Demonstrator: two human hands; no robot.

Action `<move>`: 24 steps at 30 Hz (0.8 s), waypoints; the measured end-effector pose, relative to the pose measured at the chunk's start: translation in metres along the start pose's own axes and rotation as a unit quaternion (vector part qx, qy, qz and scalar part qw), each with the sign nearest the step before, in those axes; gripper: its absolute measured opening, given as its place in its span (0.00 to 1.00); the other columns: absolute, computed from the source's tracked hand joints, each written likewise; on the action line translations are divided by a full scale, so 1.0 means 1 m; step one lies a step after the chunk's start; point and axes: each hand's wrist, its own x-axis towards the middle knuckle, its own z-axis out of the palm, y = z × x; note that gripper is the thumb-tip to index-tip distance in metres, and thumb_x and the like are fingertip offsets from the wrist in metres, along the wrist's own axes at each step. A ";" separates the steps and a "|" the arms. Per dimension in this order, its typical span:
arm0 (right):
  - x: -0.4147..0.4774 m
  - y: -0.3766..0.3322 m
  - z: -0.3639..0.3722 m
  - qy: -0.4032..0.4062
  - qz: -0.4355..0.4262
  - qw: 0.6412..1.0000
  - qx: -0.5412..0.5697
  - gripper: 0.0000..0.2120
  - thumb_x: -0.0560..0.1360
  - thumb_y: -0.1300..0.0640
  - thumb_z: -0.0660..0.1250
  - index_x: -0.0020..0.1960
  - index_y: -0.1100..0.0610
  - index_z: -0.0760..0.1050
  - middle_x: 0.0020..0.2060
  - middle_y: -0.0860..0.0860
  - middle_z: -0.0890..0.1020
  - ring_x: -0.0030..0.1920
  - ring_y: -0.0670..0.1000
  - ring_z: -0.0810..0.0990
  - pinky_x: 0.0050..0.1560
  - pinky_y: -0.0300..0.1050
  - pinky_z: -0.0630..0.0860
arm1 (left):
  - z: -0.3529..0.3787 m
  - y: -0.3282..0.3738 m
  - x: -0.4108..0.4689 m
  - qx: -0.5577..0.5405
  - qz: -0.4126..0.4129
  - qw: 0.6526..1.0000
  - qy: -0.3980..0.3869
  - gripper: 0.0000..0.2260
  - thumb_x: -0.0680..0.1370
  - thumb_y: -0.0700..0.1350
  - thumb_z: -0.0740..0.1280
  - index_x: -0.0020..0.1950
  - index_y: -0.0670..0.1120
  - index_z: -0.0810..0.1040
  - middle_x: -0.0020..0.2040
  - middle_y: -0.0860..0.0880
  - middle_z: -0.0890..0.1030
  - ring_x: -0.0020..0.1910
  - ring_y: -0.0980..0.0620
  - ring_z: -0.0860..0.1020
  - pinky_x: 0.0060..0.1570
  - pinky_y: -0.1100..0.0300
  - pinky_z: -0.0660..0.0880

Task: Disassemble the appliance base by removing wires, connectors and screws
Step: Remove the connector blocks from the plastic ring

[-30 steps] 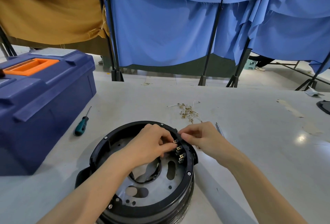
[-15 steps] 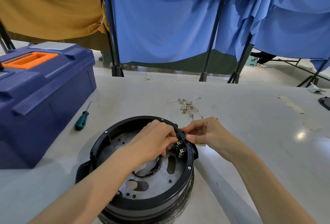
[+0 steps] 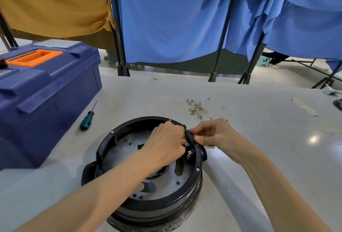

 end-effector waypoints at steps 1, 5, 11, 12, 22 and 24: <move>0.000 0.000 0.000 -0.002 -0.001 1.000 0.000 0.08 0.72 0.71 0.71 0.43 0.59 0.83 0.38 0.54 0.85 0.37 0.45 0.83 0.34 0.29 0.73 | 0.000 0.000 0.000 -0.009 0.001 1.000 -0.001 0.05 0.75 0.44 0.65 0.42 0.43 0.75 0.39 0.44 0.77 0.41 0.43 0.75 0.36 0.54 0.67; 0.000 0.000 0.000 -0.007 -0.002 1.000 0.001 0.09 0.72 0.70 0.71 0.42 0.57 0.84 0.37 0.53 0.85 0.37 0.45 0.83 0.35 0.30 0.74 | 0.000 -0.002 0.001 -0.018 0.000 1.000 0.005 0.07 0.75 0.45 0.65 0.44 0.42 0.77 0.40 0.43 0.79 0.42 0.43 0.77 0.39 0.52 0.72; 0.002 0.002 -0.002 -0.003 0.001 1.000 0.006 0.08 0.71 0.70 0.72 0.43 0.59 0.83 0.36 0.54 0.85 0.35 0.44 0.82 0.33 0.30 0.73 | 0.003 0.000 0.000 0.022 0.006 1.000 -0.006 0.05 0.76 0.43 0.63 0.44 0.43 0.74 0.37 0.46 0.71 0.40 0.42 0.74 0.36 0.55 0.64; 0.002 0.003 -0.002 -0.004 0.002 1.000 0.005 0.07 0.71 0.70 0.72 0.43 0.59 0.83 0.36 0.53 0.85 0.35 0.44 0.82 0.32 0.29 0.73 | 0.004 0.000 -0.001 0.020 0.012 1.000 -0.007 0.04 0.76 0.42 0.63 0.42 0.43 0.73 0.35 0.47 0.70 0.38 0.41 0.74 0.35 0.55 0.65; 0.004 0.006 -0.003 -0.008 0.000 1.000 0.010 0.06 0.71 0.69 0.73 0.44 0.60 0.84 0.38 0.54 0.85 0.39 0.46 0.83 0.36 0.32 0.75 | 0.004 0.000 -0.001 -0.002 0.009 1.000 -0.004 0.06 0.77 0.44 0.64 0.43 0.42 0.75 0.37 0.46 0.72 0.40 0.42 0.75 0.36 0.55 0.64; 0.004 0.006 -0.003 -0.007 0.000 1.000 0.009 0.07 0.70 0.69 0.73 0.43 0.58 0.84 0.38 0.54 0.85 0.39 0.47 0.83 0.38 0.33 0.76 | 0.004 -0.001 0.000 -0.012 0.001 1.000 -0.004 0.06 0.77 0.44 0.64 0.43 0.42 0.76 0.37 0.45 0.73 0.40 0.42 0.75 0.36 0.55 0.65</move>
